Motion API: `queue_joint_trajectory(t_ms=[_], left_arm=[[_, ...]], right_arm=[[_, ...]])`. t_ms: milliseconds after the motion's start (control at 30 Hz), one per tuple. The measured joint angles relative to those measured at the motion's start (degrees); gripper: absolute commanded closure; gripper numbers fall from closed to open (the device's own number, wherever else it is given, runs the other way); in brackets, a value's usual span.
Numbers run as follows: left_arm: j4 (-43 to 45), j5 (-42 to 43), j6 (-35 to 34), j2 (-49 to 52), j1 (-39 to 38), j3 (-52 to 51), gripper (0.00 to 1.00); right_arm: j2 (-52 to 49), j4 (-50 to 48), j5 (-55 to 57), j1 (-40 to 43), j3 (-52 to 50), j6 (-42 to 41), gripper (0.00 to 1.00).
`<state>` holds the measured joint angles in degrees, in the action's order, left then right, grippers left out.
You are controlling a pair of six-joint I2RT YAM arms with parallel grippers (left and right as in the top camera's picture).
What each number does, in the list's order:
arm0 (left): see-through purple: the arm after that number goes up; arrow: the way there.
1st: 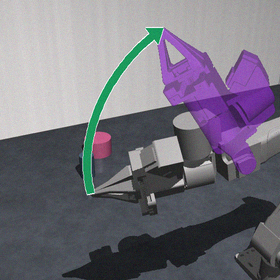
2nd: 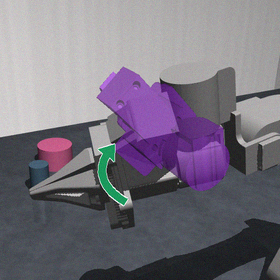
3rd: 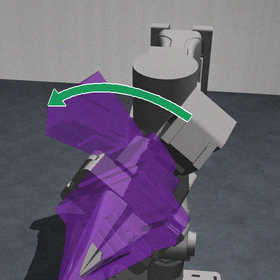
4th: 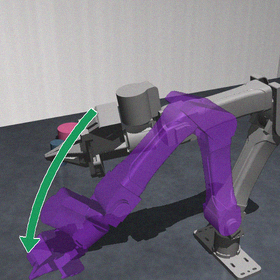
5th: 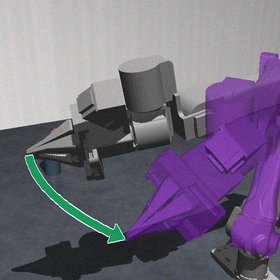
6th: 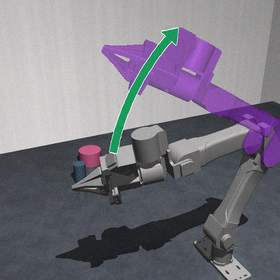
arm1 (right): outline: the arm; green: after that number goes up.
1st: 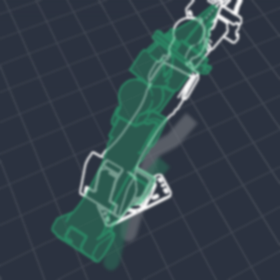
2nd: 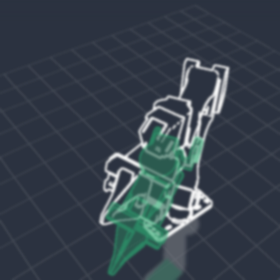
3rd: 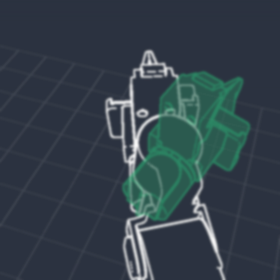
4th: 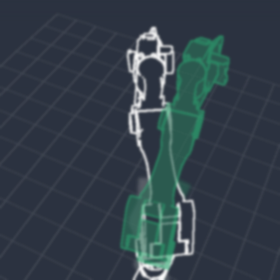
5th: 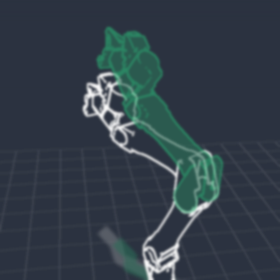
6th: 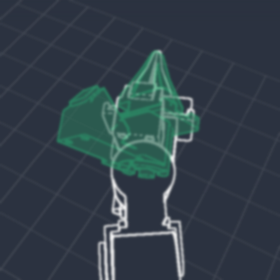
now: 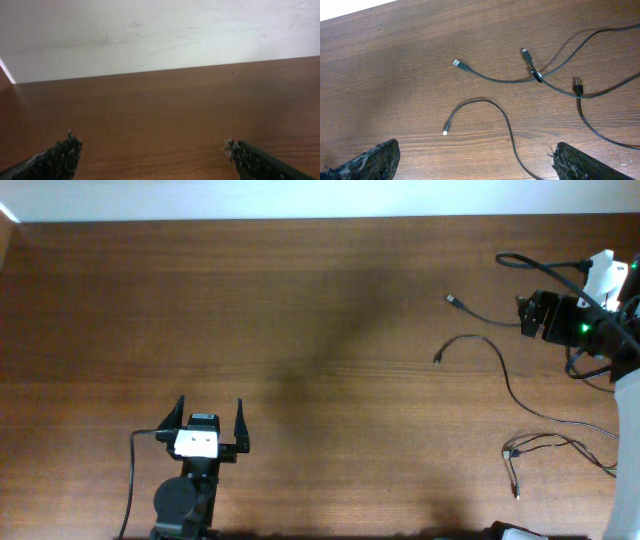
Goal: Untangle cables
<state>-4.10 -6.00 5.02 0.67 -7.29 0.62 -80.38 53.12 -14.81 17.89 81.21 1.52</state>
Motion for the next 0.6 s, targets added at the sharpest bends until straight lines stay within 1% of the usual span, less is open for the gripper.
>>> queue_joint_trajectory(t_ms=[167,333,600], left_arm=[[-0.13,1.27,0.15,0.0,0.0,0.0,0.01],[-0.37,4.55,-0.31,0.02,0.0,0.0,0.01],[-0.37,5.16,-2.05,0.0,0.0,0.0,0.01]], right_arm=[[0.0,0.0,0.02,0.0,0.0,0.0,0.01],[0.0,0.0,0.0,0.0,0.0,-0.02,0.01],[0.0,0.0,0.0,0.0,0.0,0.0,0.01]])
